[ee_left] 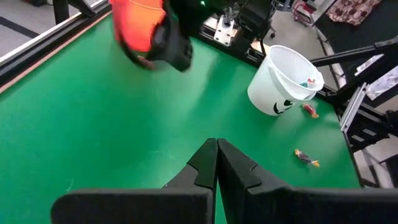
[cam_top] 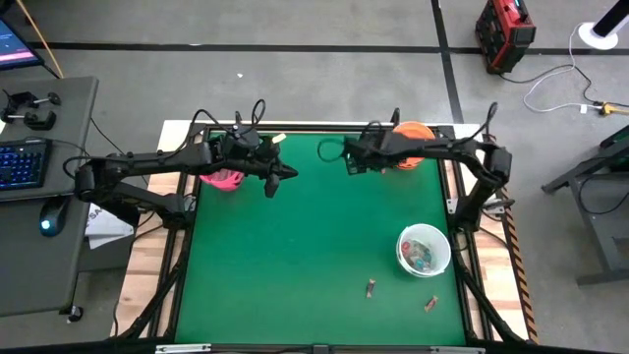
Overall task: Sort candy by brand, put in halloween buckets
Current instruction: Put the pink candy into the orange bucket
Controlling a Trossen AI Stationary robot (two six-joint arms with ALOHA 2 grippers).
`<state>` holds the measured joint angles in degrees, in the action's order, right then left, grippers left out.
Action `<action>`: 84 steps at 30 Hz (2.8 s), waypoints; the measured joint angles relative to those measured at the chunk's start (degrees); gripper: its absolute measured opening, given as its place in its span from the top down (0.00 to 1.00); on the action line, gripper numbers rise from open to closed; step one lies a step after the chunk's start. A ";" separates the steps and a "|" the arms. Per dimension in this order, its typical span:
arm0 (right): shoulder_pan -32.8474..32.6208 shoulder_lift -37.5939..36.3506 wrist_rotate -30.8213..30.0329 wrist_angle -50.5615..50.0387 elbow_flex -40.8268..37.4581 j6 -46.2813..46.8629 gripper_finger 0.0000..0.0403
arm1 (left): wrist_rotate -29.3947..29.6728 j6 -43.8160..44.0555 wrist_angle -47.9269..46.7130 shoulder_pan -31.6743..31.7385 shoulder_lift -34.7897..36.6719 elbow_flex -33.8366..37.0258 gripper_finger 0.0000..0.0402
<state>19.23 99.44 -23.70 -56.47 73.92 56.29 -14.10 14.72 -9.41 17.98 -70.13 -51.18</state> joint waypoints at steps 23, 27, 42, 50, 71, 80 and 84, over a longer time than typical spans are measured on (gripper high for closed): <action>-5.31 -2.67 -15.47 19.97 -24.25 31.67 0.40 | -0.34 -4.48 -1.21 0.11 0.00 0.00 1.00; -4.63 -2.67 -16.29 24.77 -26.68 31.00 0.43 | -0.33 -4.90 -1.29 0.11 0.00 0.00 1.00; 2.17 -2.64 -12.27 34.96 -30.61 19.26 0.46 | -0.33 -5.97 -1.33 0.11 0.00 0.00 1.00; 2.00 -1.10 -10.33 34.84 -30.46 16.66 0.60 | -0.31 -5.97 -1.31 0.11 0.00 0.00 1.00; -7.49 -20.60 -14.09 19.72 -19.12 -1.18 0.96 | -0.11 -4.56 -1.07 0.11 0.00 0.00 1.00; 2.89 -34.63 -19.60 -0.19 -22.14 10.64 0.95 | 3.33 -4.46 -1.01 0.11 0.00 0.00 1.00; 8.68 -34.34 -15.67 3.10 -22.35 7.52 0.86 | 3.42 -3.57 -0.96 0.18 0.00 0.00 1.00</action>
<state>27.91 65.10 -39.37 -53.37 51.57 63.81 -10.68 11.16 -10.37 18.16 -70.13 -51.18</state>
